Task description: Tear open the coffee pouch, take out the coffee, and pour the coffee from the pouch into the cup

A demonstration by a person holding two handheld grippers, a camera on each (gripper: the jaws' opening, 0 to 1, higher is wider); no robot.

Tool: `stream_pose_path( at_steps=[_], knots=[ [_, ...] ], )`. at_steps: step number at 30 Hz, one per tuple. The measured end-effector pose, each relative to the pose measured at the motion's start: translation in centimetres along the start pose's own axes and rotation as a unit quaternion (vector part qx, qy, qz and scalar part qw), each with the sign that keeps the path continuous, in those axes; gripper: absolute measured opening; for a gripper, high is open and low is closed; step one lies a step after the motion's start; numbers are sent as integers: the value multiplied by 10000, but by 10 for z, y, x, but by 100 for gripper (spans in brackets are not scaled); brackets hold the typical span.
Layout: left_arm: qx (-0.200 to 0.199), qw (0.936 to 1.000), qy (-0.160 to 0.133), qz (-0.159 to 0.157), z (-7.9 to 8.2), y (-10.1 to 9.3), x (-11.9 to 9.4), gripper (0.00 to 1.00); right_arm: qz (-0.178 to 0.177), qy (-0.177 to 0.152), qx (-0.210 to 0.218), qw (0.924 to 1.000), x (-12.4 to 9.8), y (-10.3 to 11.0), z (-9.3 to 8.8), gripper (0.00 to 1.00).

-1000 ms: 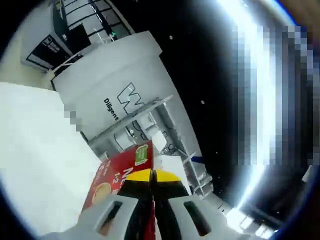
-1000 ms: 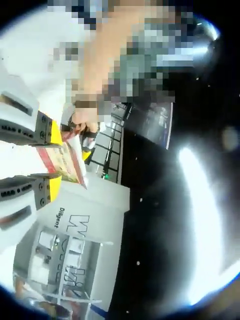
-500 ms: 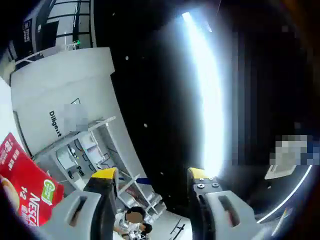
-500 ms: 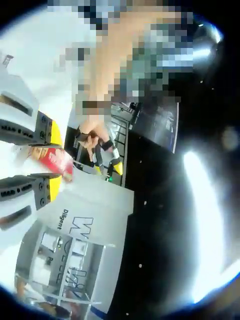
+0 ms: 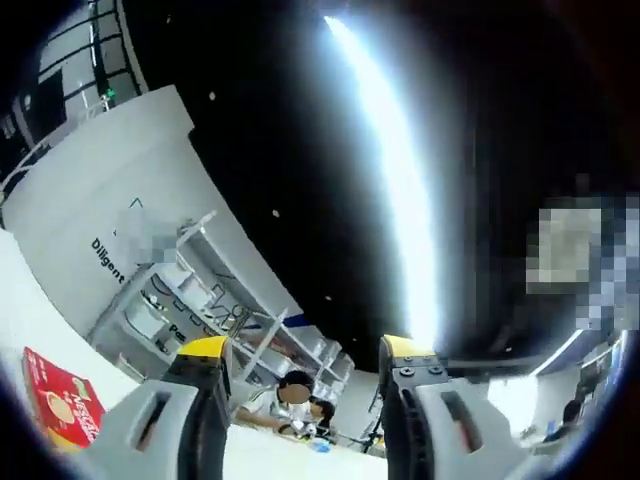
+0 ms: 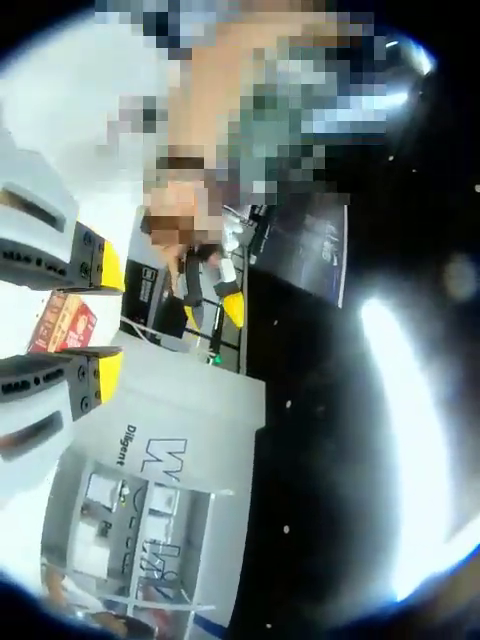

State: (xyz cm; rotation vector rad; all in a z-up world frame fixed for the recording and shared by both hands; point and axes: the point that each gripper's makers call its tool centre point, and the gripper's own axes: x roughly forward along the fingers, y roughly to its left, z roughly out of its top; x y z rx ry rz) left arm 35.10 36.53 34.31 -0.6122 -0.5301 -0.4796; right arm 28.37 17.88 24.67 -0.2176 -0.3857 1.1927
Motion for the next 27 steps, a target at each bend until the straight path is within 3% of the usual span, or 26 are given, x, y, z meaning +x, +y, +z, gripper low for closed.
stream_pose_path(
  at_steps=[2,3,5,9,12,14,21,27],
  knots=[
    [487,9969,617,18,-18,-4,-4,57,24,9,23,10000,-1,3,-3,22],
    [880,9920,907,-5,-25,-10,-8,53,39,16,25,10000,-2,5,-4,22],
    [1600,9801,1167,-91,-31,-22,-13,54,97,88,-13,9999,-6,10,-9,23],
    [2226,9618,1590,-136,-35,-49,-28,56,100,153,46,9998,-19,11,-21,23],
    [2732,9398,2048,-129,-39,-66,-46,54,53,120,200,9997,-27,8,-29,23],
    [2995,9282,2200,-152,-37,-79,-57,53,59,103,249,9996,-29,10,-33,23],
    [3272,9152,2345,-188,-32,-127,-99,53,157,61,377,9991,-33,26,-39,24],
    [3603,8962,2574,-273,-48,-163,-140,53,242,-2,581,9980,-41,45,-38,25]
  ],
)
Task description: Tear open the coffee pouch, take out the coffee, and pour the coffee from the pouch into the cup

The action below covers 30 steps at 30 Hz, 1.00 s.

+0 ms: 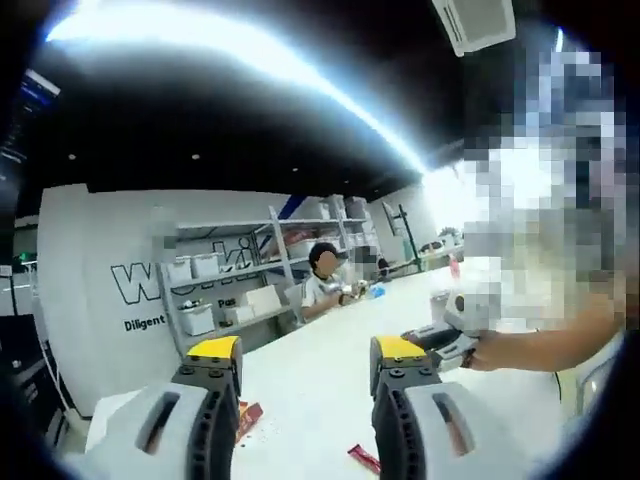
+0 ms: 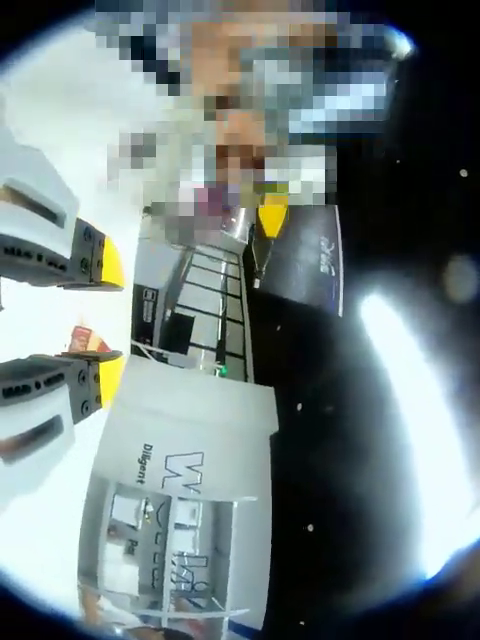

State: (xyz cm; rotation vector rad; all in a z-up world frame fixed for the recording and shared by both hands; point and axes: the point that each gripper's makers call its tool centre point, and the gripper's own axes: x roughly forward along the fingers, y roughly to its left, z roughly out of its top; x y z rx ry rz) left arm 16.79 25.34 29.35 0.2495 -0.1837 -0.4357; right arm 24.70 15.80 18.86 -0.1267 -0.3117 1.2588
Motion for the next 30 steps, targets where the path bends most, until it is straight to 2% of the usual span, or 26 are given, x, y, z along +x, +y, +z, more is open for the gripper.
stream_pose_path(
  at_steps=[3,7,10,14,16,18,21,24,28,30],
  knots=[
    [-109,9996,182,-171,-5,-28,-15,52,24,-36,144,9999,-6,10,1,26],
    [-138,9996,137,-218,-5,-61,-38,51,36,-109,329,9994,-17,29,5,26],
    [-233,9995,112,-171,-11,-78,-57,51,31,-132,461,9988,-25,42,5,26],
    [-411,9988,220,-117,-32,-103,-86,49,57,-150,573,9982,-32,64,4,26],
    [-347,9987,355,-99,-43,-114,-100,49,81,-141,597,9981,-33,72,4,26],
    [-225,9987,445,62,-51,-119,-116,48,131,-91,569,9983,-32,85,4,27],
    [-243,9982,526,141,-60,-125,-135,48,173,-8,547,9984,-32,101,2,27],
    [-785,9959,451,20,-64,-133,-150,49,229,-8,507,9985,-34,116,4,27],
    [-715,9967,335,173,-58,-130,-167,48,229,70,503,9984,-33,125,7,28],
    [-600,9975,329,165,-50,-133,-170,48,194,125,516,9984,-34,126,9,28]
  ],
)
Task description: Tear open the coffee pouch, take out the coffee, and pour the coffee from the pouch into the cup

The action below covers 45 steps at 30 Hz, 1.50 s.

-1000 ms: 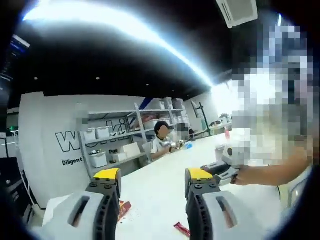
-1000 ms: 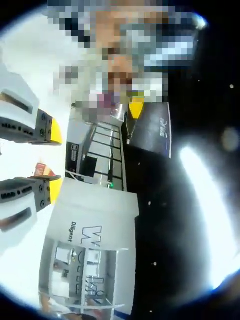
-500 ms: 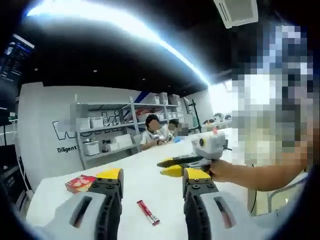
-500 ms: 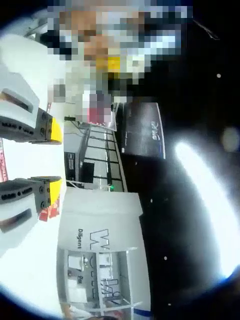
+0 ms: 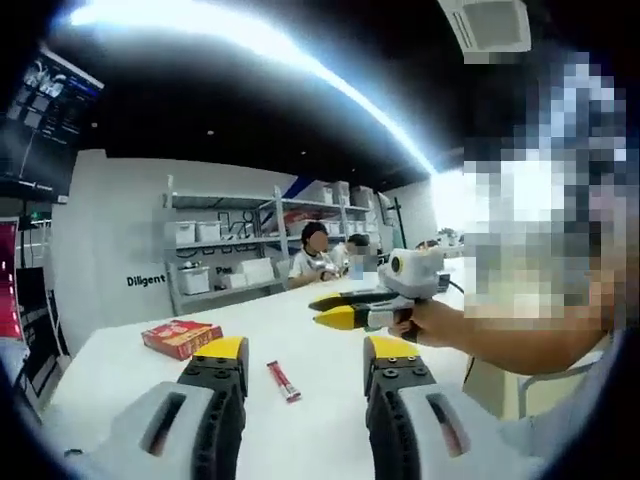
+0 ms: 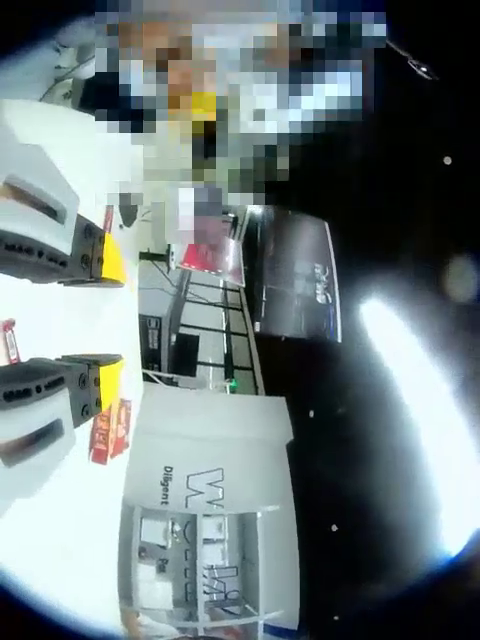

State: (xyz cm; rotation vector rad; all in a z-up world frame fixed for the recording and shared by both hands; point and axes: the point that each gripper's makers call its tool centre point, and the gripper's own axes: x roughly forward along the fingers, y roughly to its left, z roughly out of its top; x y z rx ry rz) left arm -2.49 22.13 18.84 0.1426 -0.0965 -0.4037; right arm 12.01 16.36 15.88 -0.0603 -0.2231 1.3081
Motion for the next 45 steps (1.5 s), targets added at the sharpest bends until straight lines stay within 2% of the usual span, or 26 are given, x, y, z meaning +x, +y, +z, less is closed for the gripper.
stream_pose_path(
  at_steps=[4,7,9,12,14,15,18,21,26,31,33,37,38,40,42,45],
  knots=[
    [42,9997,-247,-32,19,-6,-7,48,-191,80,210,9996,-9,1,6,30],
    [-6,9997,-225,-53,20,-6,-3,48,-394,263,363,9982,-16,-2,6,33],
    [44,9999,-145,8,17,-4,0,48,-741,414,514,9951,-26,-11,2,33],
    [82,9999,-126,-45,16,-9,-2,48,-977,694,780,9897,-37,-19,-14,33],
    [31,9997,-206,-82,17,-12,-3,47,-1015,939,1026,9851,-40,-23,-31,34],
    [19,9998,-196,-91,19,-14,-3,48,-1004,1037,1041,9840,-39,-23,-39,36],
    [188,9995,-226,-80,23,-19,-7,47,-955,1075,926,9853,-28,-23,-46,40],
    [230,9995,-178,-124,21,-21,-7,46,-1041,1195,862,9836,-15,-26,-56,40],
    [246,9995,-151,-113,17,-17,-8,45,-1080,1873,866,9725,3,-34,-92,37],
    [220,9995,-141,-169,13,-22,-6,44,-1240,2475,1395,9507,17,-55,-140,36],
    [307,9991,-150,-261,13,-27,-7,42,-1240,2525,1578,9466,26,-59,-149,36],
    [284,9991,-225,-240,18,-25,-11,39,-1174,3033,1203,9379,38,-59,-163,36],
    [275,9991,-247,-222,20,-24,-12,38,-1265,3337,980,9290,36,-64,-173,36],
    [304,9989,-281,-198,22,-22,-13,38,-1320,3555,912,9208,35,-66,-184,36],
    [336,9989,-279,-146,24,-19,-15,37,-1276,3491,1101,9218,38,-64,-188,35],
    [410,9988,-272,-74,24,-15,-16,36,-1319,3430,1095,9236,42,-66,-189,32]
  ],
)
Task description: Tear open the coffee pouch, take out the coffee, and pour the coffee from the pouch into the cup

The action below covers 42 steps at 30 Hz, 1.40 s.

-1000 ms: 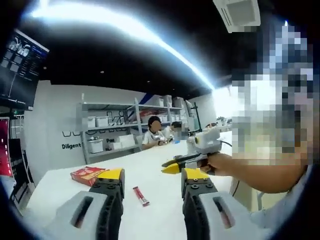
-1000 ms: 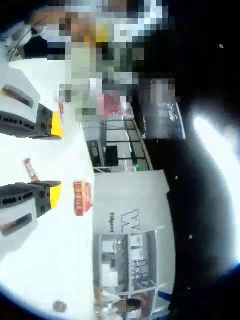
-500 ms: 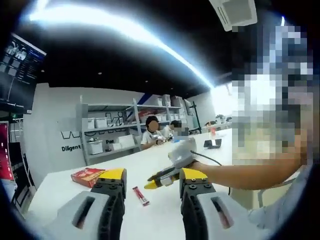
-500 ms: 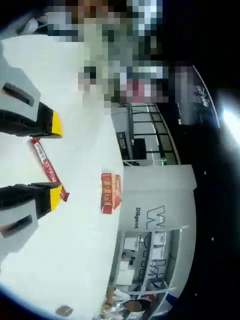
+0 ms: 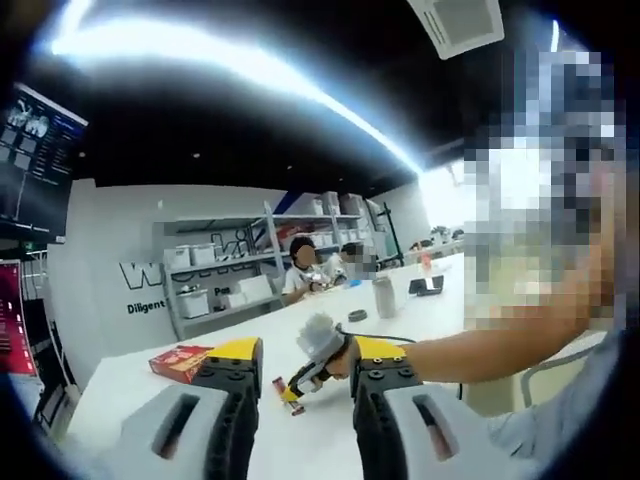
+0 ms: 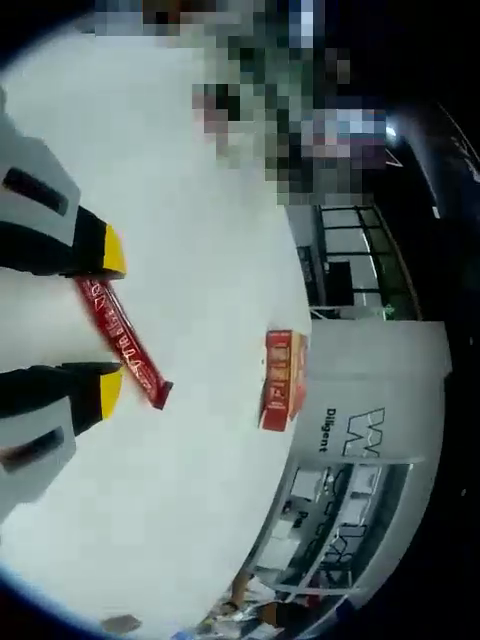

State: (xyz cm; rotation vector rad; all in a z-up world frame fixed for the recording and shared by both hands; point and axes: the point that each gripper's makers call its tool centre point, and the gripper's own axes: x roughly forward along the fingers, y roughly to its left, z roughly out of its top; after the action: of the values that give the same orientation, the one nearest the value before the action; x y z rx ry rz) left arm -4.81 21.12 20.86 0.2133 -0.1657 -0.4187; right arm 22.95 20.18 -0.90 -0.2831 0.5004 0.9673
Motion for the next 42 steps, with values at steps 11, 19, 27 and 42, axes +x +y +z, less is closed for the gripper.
stream_pose_path(
  at_steps=[11,19,27,42],
  knots=[
    [103,9999,93,-26,-8,3,3,32,110,121,-1189,9928,-1,14,4,7],
    [127,9999,78,40,-5,8,0,31,751,7,-1013,9920,-19,34,-4,14],
    [118,9999,65,87,-6,12,-1,31,695,-32,-1249,9897,-10,32,-11,16],
    [-252,9996,-81,101,-8,15,2,38,873,-2516,-953,9592,-108,85,65,8]
  ],
)
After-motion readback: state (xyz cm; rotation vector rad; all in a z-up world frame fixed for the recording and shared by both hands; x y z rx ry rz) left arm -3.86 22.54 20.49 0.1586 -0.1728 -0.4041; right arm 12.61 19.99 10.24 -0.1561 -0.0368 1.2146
